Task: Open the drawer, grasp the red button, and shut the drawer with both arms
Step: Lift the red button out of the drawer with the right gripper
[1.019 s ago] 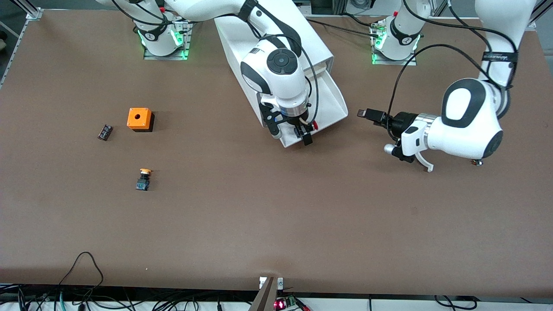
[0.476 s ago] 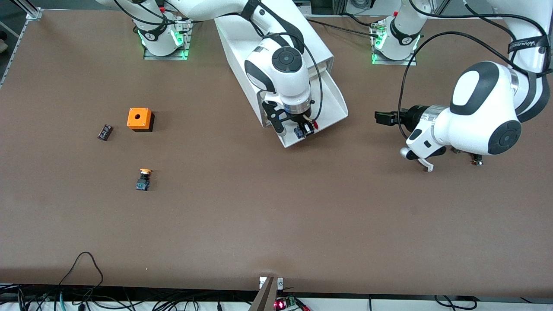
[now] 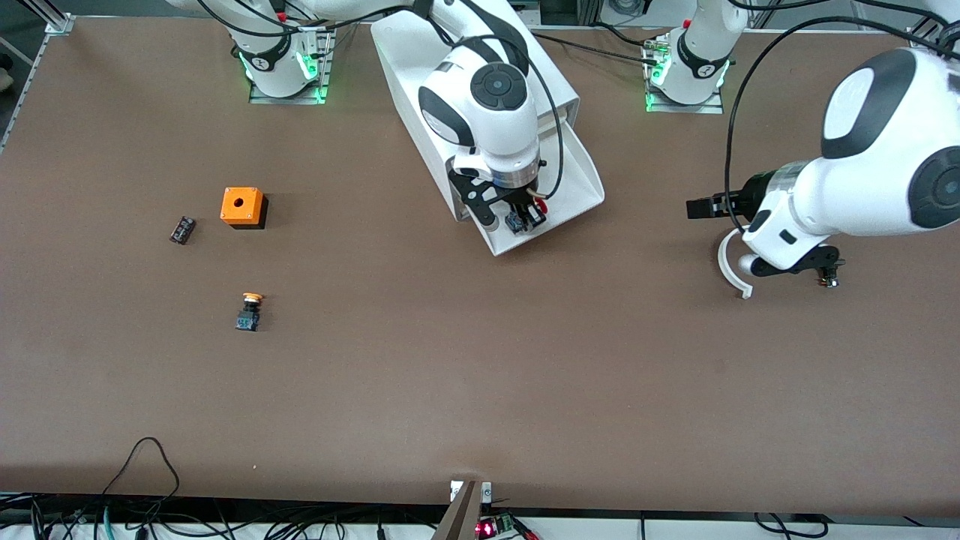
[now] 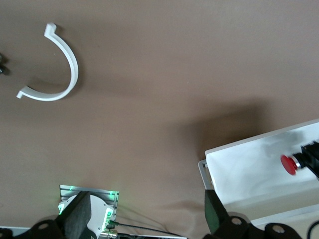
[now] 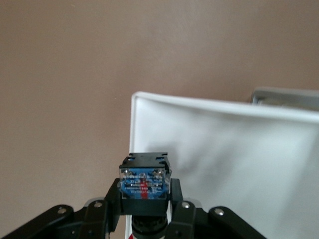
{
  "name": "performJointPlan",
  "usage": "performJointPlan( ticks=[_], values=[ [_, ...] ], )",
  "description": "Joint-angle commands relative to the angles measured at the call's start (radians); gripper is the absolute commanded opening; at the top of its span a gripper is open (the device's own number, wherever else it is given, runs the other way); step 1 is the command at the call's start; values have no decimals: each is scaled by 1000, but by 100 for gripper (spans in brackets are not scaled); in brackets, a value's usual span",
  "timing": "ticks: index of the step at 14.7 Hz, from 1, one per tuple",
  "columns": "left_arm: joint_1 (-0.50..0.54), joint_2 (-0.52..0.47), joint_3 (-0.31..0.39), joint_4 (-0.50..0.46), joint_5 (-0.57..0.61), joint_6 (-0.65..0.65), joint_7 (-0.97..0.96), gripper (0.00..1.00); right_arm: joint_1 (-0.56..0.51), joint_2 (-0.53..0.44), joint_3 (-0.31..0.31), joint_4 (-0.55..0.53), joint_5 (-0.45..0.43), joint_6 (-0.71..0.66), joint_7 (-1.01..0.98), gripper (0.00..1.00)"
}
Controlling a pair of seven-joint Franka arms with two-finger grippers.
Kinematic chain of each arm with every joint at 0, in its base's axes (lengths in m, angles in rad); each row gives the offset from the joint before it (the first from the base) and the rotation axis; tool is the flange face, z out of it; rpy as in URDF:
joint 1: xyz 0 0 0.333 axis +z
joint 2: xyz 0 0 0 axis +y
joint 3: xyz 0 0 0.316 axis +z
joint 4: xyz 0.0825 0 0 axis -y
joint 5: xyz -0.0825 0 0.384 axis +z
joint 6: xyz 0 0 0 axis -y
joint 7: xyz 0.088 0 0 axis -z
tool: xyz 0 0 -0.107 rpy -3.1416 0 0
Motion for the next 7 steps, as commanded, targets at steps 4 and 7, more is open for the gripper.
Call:
performJointPlan(
  ticks=[4,7],
  values=[
    [3,58,5,3,28,109,6,100,-167,-67,-3,43,71,-132,-537,0],
    [-25,44,-15,-100,28,289,-101,100,-276,-110,-3,-29,74,-183,-830,0]
  ],
)
